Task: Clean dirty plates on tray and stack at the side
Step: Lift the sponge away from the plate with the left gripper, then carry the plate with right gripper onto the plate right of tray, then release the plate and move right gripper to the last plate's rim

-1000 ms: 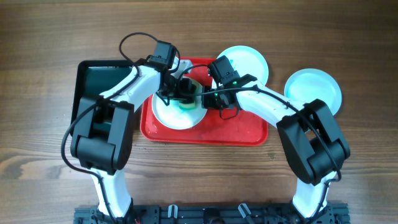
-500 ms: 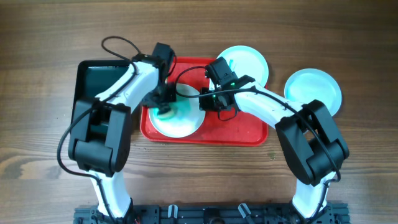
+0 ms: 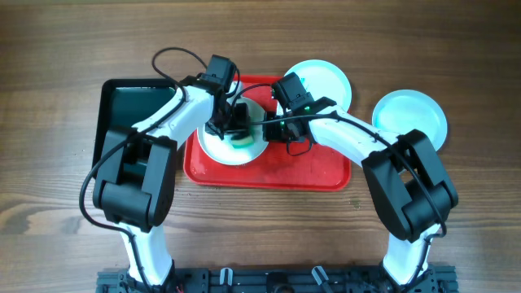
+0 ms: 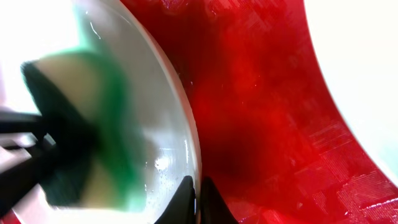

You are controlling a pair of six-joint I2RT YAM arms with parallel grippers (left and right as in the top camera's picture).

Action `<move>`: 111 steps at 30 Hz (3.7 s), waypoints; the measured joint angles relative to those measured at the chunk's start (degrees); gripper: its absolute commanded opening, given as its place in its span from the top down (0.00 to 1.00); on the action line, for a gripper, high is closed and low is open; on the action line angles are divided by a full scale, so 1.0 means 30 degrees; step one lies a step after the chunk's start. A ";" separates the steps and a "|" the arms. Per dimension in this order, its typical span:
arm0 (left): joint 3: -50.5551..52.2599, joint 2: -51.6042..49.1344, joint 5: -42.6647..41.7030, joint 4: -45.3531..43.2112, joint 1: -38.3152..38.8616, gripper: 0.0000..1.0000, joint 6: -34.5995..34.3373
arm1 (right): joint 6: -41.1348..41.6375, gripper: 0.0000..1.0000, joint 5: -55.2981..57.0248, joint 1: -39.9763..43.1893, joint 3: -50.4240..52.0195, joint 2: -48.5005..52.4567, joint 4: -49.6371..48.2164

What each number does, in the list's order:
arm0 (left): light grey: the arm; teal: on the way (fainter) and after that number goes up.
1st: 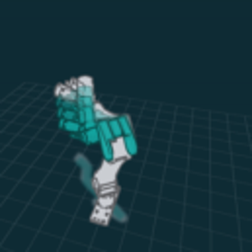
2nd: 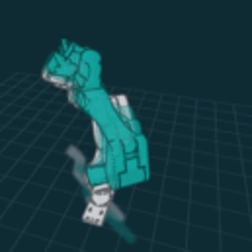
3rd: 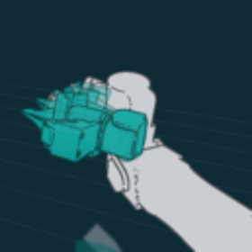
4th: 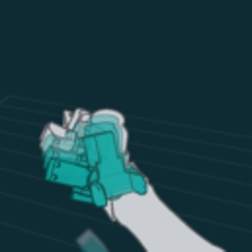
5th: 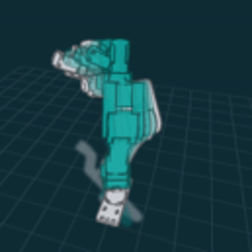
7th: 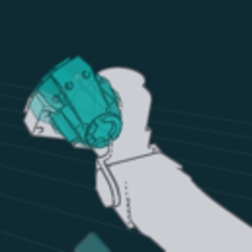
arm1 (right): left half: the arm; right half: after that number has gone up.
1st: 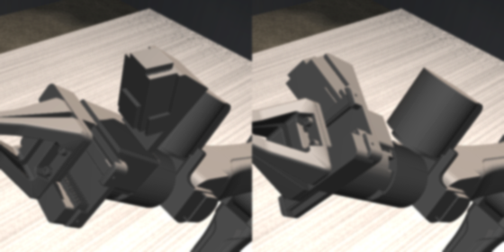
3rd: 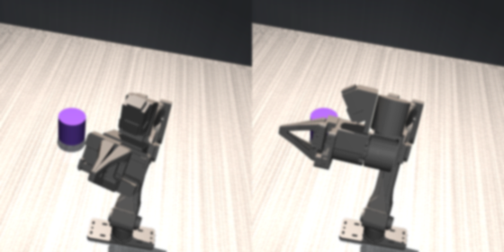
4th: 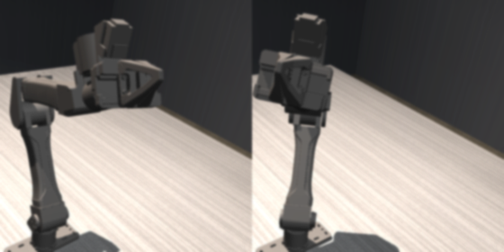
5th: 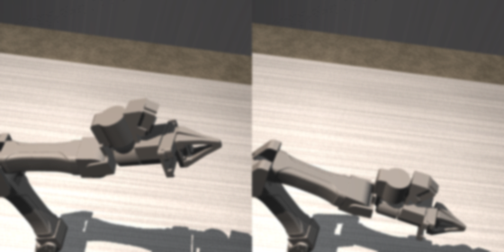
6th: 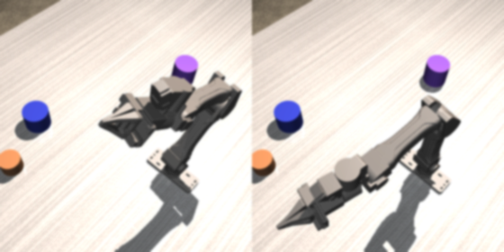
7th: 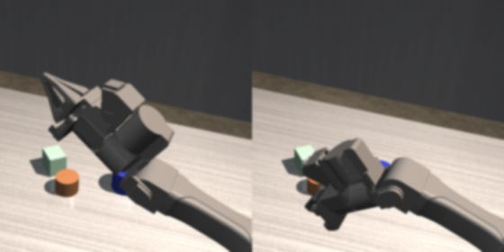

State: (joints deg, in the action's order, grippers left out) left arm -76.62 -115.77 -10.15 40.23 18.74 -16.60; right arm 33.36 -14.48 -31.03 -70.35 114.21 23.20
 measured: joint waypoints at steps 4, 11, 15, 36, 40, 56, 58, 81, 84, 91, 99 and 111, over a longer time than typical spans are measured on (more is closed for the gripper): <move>-0.0816 0.0080 0.5377 0.2404 -0.0168 0.96 -0.3577 | -0.0007 0.96 -0.0029 -0.0007 0.0000 0.0007 0.0015; -0.2339 0.3031 0.8590 0.5319 -0.0437 0.96 -0.4379 | -0.0029 0.96 -0.0175 -0.0087 0.0000 -0.0044 0.0321; -0.2718 0.4379 0.8757 0.5537 -0.0517 0.96 -0.3993 | -0.0248 0.96 0.0787 -0.0131 0.0007 -0.1071 0.2106; -0.2710 0.4153 0.8415 0.5515 -0.0517 0.96 -0.3847 | -0.0372 0.95 2.9084 -0.9151 0.0000 -0.6149 0.8131; -0.2710 0.4153 0.8415 0.5515 -0.0517 0.96 -0.3847 | -0.0364 0.96 3.0053 -0.9377 0.0000 -0.6149 0.8131; -0.2710 0.4153 0.8364 0.5515 -0.0517 0.96 -0.3847 | 0.0619 0.96 1.4273 0.0007 0.0000 -1.1001 0.9085; -0.2710 0.4153 0.8364 0.5508 -0.0517 0.96 -0.3847 | 0.0240 0.96 1.2036 0.2586 0.0000 -1.1846 0.9275; -0.2710 0.4146 0.7854 0.5515 -0.0517 0.96 -0.3847 | -0.1137 0.66 0.6914 1.7558 0.6484 -0.8524 0.3920; -0.2710 0.4146 0.7825 0.5515 -0.0517 0.96 -0.3847 | -0.1829 0.50 0.6455 1.7558 0.6368 -0.8539 0.4641; -0.2710 0.4146 0.7417 0.5530 -0.0517 0.96 -0.3847 | -0.3803 0.40 0.4721 1.7558 0.4357 -1.0746 0.6637; -0.2710 0.4146 0.7359 0.5530 -0.0517 0.96 -0.3847 | -0.5610 0.39 -0.0306 1.5001 0.4284 -1.1744 0.5931; -0.2710 0.4124 0.7351 0.5304 -0.0517 0.96 -0.3847 | -0.3796 0.48 0.1566 0.7796 0.3104 -0.6149 0.1319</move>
State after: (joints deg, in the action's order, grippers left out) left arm -84.75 -103.39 11.90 56.14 17.19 -28.14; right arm 21.98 -9.78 -7.64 -61.04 95.77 27.16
